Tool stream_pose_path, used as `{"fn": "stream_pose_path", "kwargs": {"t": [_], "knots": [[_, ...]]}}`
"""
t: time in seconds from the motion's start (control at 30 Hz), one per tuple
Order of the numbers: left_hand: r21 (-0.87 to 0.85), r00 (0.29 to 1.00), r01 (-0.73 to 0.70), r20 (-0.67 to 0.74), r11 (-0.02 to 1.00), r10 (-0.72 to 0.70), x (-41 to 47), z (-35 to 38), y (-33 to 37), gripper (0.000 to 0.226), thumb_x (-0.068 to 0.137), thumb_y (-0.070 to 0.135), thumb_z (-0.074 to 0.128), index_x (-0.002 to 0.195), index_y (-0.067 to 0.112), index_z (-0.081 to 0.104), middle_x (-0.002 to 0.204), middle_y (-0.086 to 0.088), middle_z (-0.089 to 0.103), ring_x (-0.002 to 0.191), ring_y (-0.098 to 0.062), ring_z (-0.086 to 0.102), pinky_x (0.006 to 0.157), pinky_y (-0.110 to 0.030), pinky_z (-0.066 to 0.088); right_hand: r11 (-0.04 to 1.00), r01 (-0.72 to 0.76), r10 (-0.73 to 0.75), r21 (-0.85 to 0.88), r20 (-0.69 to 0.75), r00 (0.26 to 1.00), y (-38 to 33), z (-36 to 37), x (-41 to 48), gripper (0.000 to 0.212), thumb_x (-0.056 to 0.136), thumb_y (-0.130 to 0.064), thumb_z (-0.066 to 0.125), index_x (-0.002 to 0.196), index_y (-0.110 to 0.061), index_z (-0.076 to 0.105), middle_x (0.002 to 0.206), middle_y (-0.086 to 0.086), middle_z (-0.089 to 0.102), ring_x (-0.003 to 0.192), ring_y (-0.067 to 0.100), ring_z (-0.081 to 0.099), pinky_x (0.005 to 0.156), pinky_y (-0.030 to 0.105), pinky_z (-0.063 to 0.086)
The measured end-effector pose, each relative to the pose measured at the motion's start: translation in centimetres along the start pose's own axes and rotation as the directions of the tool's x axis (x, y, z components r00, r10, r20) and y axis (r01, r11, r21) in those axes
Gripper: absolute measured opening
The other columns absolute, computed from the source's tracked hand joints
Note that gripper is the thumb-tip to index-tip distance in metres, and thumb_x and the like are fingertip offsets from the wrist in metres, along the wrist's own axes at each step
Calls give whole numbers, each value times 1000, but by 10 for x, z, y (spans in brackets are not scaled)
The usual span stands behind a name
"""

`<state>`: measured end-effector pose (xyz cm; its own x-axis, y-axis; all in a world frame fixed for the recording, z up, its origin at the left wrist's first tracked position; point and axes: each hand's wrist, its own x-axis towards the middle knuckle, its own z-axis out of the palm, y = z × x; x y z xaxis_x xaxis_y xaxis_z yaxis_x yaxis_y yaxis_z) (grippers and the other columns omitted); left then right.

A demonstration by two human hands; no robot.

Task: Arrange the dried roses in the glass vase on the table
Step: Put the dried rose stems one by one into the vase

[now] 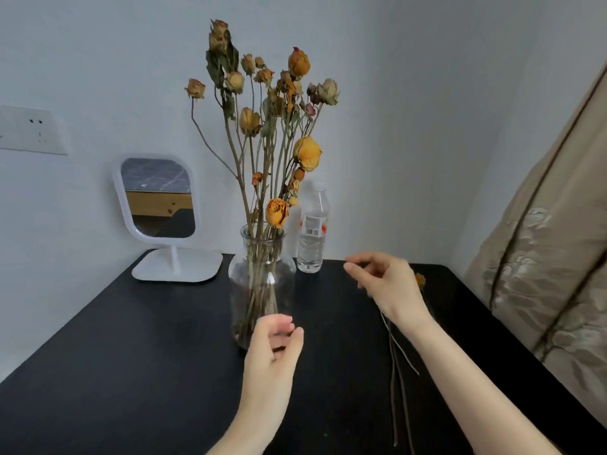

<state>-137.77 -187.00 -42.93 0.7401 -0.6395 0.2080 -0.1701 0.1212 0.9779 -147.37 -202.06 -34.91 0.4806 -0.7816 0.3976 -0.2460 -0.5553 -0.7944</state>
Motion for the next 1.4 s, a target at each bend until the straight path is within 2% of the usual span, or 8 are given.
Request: {"fn": "stream_pose_path", "kwargs": {"t": [0.1,0.37,0.5,0.57,0.8,1.07,1.3,1.4], "knots": [[100,973,14,226,995,-36,-4,22,1,13,87,19,60,90,32,58,88,8,63,80,-9,62,72,-23,51,989,-141,138,-53,-50,989,35,-21,-16,8,88,-25,63,91,-21,69,56,-8,58,48,0,53,58,15,40],[433,846,-88,508,897,-161,19,88,-10,3,89,22,56,87,23,59,74,9,62,55,-1,56,46,-5,39,891,-383,374,-245,-81,924,94,-60,-36,11,90,-22,60,98,-18,66,72,-4,62,65,5,57,57,16,41],[544,852,-118,485,831,-197,30,113,-17,13,89,29,58,92,17,62,81,0,68,62,-11,59,72,-27,53,845,-396,419,-359,-15,908,104,-59,-32,10,88,-22,62,97,-18,66,73,-4,62,70,6,59,57,16,41],[593,861,-94,452,800,-234,35,122,-21,22,87,34,59,95,14,62,87,-5,68,72,-20,63,76,-35,55,823,-403,455,-400,42,889,106,-54,-30,11,87,-22,63,97,-18,65,81,-1,65,78,10,62,65,20,48],[693,874,-106,407,714,-266,45,140,-33,25,83,39,63,92,17,58,89,1,61,84,-18,60,69,-29,46,779,-405,513,-479,116,850,115,-41,-20,15,87,-22,63,102,-18,63,97,3,68,89,15,65,84,33,55],[660,896,-81,376,747,-236,56,155,-31,28,86,44,57,91,16,55,80,1,60,77,-19,61,69,-31,49,623,-530,592,-576,-97,800,123,-51,-3,37,87,-28,63,120,-17,51,112,4,60,98,19,61,75,31,52],[718,892,-90,366,691,-264,58,170,-31,33,87,36,57,64,15,50,64,2,52,66,-19,57,58,-29,44,666,-502,576,-551,-47,816,125,-52,-4,31,88,-27,62,116,-17,54,107,4,62,92,17,63,77,31,55],[728,895,-65,345,682,-283,61,170,-32,28,89,31,55,67,13,53,68,0,54,64,-18,56,54,-27,43,687,-490,573,-537,-16,820,124,-50,-7,31,88,-27,63,116,-17,54,107,6,63,93,18,64,80,33,56]]}}
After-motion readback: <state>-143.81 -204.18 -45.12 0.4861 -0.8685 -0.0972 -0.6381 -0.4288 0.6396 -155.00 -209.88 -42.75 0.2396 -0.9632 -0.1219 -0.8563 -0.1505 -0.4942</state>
